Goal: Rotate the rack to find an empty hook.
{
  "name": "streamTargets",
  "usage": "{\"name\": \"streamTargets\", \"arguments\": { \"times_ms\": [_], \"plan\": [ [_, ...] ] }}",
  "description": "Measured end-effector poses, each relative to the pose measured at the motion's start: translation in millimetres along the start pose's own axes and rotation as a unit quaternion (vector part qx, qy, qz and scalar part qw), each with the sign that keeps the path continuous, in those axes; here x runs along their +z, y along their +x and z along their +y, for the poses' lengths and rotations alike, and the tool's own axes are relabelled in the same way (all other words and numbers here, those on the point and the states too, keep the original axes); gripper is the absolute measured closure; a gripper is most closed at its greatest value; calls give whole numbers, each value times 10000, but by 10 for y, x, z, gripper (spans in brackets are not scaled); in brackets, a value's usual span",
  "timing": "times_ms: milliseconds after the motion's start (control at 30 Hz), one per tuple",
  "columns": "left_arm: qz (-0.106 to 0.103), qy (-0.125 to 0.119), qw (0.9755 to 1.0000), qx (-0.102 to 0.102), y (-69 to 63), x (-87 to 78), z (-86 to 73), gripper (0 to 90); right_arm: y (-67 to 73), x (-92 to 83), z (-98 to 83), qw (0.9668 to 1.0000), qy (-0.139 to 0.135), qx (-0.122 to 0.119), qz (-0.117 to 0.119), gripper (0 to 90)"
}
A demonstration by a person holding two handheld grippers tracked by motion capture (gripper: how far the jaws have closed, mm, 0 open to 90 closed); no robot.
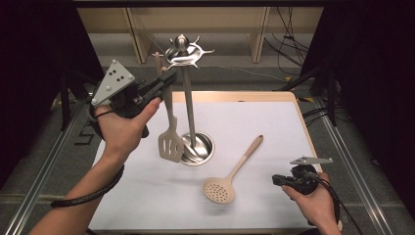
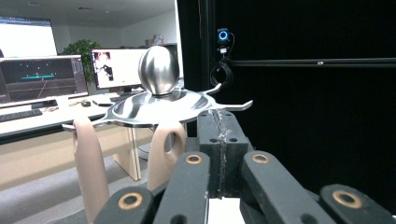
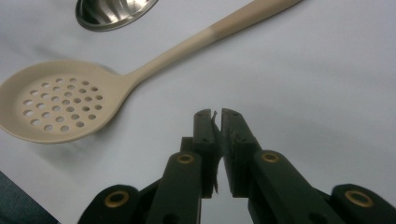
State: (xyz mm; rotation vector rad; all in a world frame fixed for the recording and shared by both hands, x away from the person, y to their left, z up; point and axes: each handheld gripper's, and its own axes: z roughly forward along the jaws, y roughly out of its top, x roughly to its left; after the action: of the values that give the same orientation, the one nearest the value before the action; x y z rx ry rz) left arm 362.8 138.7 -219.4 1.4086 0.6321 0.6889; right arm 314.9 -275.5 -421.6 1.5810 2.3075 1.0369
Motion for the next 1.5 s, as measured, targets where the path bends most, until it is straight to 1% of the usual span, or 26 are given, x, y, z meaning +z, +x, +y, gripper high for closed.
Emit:
{"name": "streamTargets", "arguments": {
  "times_ms": [33, 133, 167, 200, 267, 333, 367, 467, 500, 533, 700, 867, 900, 933, 967, 1000, 1033, 1067, 1100, 1133, 1267, 1300, 1333, 1367, 1467, 1500],
  "plan": [
    [23, 13, 10000, 36, 1, 6, 1, 897, 4, -9, 1, 10000, -1, -23, -54, 849],
    [25, 42, 10000, 55, -3, 15, 0, 897, 6, -18, -3, 10000, 32, 28, -48, 850],
    [24, 44, 10000, 46, 0, 16, 2, 897, -11, -14, 1, 9999, -46, -129, -97, 850],
    [27, 52, 10000, 49, 5, 18, 5, 897, -6, -18, 3, 9999, -5, -70, -121, 850],
    [27, 88, 9999, 78, 5, 22, 11, 897, -17, -10, 4, 9999, -26, -104, -111, 850],
    [41, 100, 9999, 88, 0, 27, 13, 897, -10, 0, 2, 9999, 10, -26, -112, 850],
    [44, 111, 9999, 87, 3, 26, 16, 897, -11, -3, 1, 10000, 18, -29, -66, 850],
    [59, 128, 9999, 92, 9, 21, 20, 897, -17, -8, -1, 10000, 1, -34, -66, 851],
    [64, 132, 9999, 80, 13, 19, 20, 897, -21, -13, 2, 9999, -21, -95, -99, 851],
    [78, 140, 9998, 79, 15, 18, 22, 897, -16, -17, 0, 10000, 20, 16, -59, 851],
    [103, 183, 9997, 81, 36, 6, 32, 897, -17, -18, 0, 10000, -1, -16, -72, 852],
    [162, 223, 9996, 63, 101, -16, 40, 897, -14, -16, 2, 10000, 17, 7, -81, 853],
    [173, 220, 9996, 46, 111, -16, 42, 897, -21, -13, 4, 9999, -34, -106, -93, 853],
    [180, 246, 9995, 70, 119, -17, 45, 897, -11, -17, 4, 9999, 17, -49, -105, 853],
    [188, 242, 9995, 56, 127, -11, 48, 897, -20, -12, 5, 9999, -12, -107, -112, 853],
    [189, 268, 9994, 76, 136, -11, 52, 897, -4, -19, 5, 10000, 27, 19, -49, 853],
    [206, 271, 9994, 57, 144, -7, 57, 898, -13, -14, 5, 10000, -8, -19, -40, 854],
    [216, 279, 9994, 61, 158, -5, 61, 898, -9, -20, 5, 10000, 17, 14, -38, 854],
    [227, 304, 9993, 65, 178, -5, 65, 898, -7, -25, 4, 9999, 33, 29, -95, 854],
    [234, 302, 9993, 52, 193, -2, 67, 898, -19, -18, 3, 10000, -20, -37, -79, 854],
    [284, 343, 9990, 50, 246, 7, 79, 897, -17, -16, 2, 10000, 8, -2, -80, 854],
    [298, 344, 9990, 33, 263, 7, 82, 897, -20, -12, 3, 10000, -14, -43, -66, 855],
    [313, 353, 9989, 26, 279, 7, 82, 897, -2, -26, 5, 9999, 46, 3, -116, 854],
    [310, 366, 9988, 27, 295, 7, 83, 897, -19, -15, 6, 9999, -12, -111, -120, 855],
    [343, 380, 9987, 3, 332, 10, 89, 897, -7, -22, 5, 9999, 31, -1, -107, 854],
    [353, 391, 9986, 3, 347, 13, 90, 898, -9, -20, 4, 9999, 29, -8, -107, 855]
  ]
}}
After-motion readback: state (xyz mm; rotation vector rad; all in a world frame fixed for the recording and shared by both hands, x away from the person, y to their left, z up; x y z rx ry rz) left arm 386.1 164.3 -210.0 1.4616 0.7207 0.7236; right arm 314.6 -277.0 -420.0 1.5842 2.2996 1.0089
